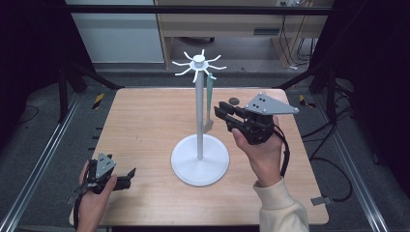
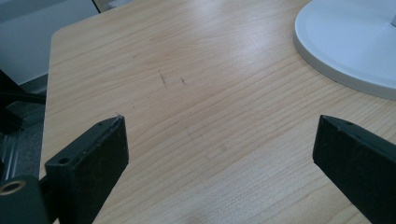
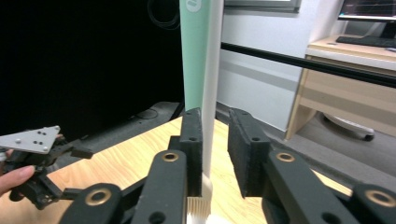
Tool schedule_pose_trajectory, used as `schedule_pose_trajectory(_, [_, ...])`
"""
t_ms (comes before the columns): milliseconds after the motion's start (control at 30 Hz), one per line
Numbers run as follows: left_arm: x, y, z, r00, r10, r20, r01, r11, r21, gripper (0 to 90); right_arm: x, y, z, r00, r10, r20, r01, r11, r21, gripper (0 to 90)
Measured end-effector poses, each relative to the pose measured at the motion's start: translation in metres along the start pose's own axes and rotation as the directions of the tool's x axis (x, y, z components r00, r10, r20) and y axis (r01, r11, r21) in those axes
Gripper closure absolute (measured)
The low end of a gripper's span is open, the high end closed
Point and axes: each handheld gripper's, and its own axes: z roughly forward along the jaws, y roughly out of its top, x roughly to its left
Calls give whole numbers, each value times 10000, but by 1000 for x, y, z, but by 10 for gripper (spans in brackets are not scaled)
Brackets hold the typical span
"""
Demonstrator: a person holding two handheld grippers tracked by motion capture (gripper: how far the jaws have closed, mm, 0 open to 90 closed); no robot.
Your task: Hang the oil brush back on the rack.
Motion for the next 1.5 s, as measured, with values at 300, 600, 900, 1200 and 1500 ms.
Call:
schedule_pose_trajectory(300, [0, 1, 0, 10000, -2, -9, 2, 10000, -58, 31, -2, -3, -8, 9947, 25, 1030, -58, 9995, 316, 555])
schedule_pose_trajectory(600, [0, 1, 0, 10000, 9, 2, -9, 10000, -64, 30, -14, -10, -8, 9788, 485, 1988, -614, 9964, 593, 368])
schedule_pose_trajectory(900, [0, 0, 0, 10000, 16, 21, -15, 10000, -58, 30, -25, -16, -7, 9529, 457, 2998, -769, 9927, 930, 146])
schedule_pose_trajectory(1200, [0, 0, -1, 10000, 19, 29, -19, 10000, -61, 30, -40, -29, -8, 9429, 418, 3304, -780, 9922, 969, 71])
schedule_pose_trajectory(1500, [0, 1, -1, 10000, -5, 14, 6, 9999, -104, 30, -55, -45, -9, 9232, 365, 3825, -909, 9880, 1251, 101])
